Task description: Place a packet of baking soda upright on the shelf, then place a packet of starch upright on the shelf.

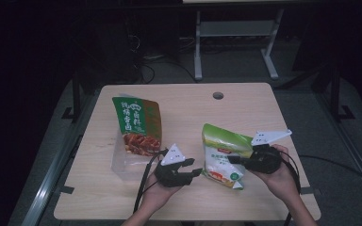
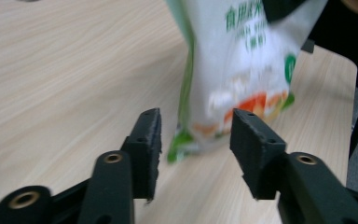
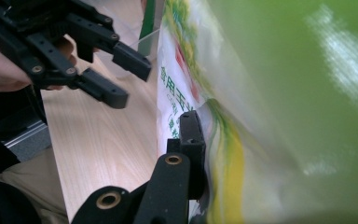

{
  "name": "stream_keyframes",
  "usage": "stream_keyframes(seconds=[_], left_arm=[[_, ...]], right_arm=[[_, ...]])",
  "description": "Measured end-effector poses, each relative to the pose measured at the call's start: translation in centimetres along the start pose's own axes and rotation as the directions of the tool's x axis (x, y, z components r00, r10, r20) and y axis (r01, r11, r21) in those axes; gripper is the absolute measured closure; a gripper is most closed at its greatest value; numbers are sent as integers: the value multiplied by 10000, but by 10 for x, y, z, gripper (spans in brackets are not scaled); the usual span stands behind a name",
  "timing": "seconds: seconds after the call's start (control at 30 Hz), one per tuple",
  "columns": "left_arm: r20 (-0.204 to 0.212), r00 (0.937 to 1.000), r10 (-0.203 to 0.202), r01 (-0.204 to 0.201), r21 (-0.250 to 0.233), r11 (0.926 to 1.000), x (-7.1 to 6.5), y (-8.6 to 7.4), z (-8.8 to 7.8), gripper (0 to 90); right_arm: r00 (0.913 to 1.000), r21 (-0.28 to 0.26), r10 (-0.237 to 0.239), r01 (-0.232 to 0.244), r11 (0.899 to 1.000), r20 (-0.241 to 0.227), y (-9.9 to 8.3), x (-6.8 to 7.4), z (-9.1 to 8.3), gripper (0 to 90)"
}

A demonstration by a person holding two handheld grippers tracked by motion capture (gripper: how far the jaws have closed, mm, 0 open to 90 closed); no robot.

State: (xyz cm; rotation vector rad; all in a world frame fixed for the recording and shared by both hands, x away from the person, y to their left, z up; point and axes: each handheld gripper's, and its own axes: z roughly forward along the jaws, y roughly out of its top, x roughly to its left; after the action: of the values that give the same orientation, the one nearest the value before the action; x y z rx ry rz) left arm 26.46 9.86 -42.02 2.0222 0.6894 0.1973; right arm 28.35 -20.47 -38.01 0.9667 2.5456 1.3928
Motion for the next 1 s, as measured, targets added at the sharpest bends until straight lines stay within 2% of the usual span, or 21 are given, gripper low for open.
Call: stream_keyframes(seconds=[0.2,0.37,0.73,0.8,0.83,1.0], left_arm=[[-24,9998,172,-172,31,9998,-2,-7,-9,464],[-12,9987,503,-503,2,9987,-5,-9,-11,435],[155,9987,485,-485,-37,9988,-12,-13,-9,383],[186,9972,723,-724,43,9974,-11,-13,-9,374],[238,9981,577,-577,-23,9983,-12,-13,-8,370],[284,9977,611,-608,-111,9981,-15,-15,-9,362]], right_arm=[[9997,-121,17,-14,9999,235,5,-5,-4,880],[9996,-83,-39,41,10000,267,14,-4,-5,880],[9997,-206,-21,27,9998,250,31,-5,-8,881],[9997,-218,-83,88,9997,229,35,-6,-9,881],[9997,-234,-80,86,9997,238,37,-6,-9,881],[9996,-331,-183,189,9993,193,50,-4,-9,882]])
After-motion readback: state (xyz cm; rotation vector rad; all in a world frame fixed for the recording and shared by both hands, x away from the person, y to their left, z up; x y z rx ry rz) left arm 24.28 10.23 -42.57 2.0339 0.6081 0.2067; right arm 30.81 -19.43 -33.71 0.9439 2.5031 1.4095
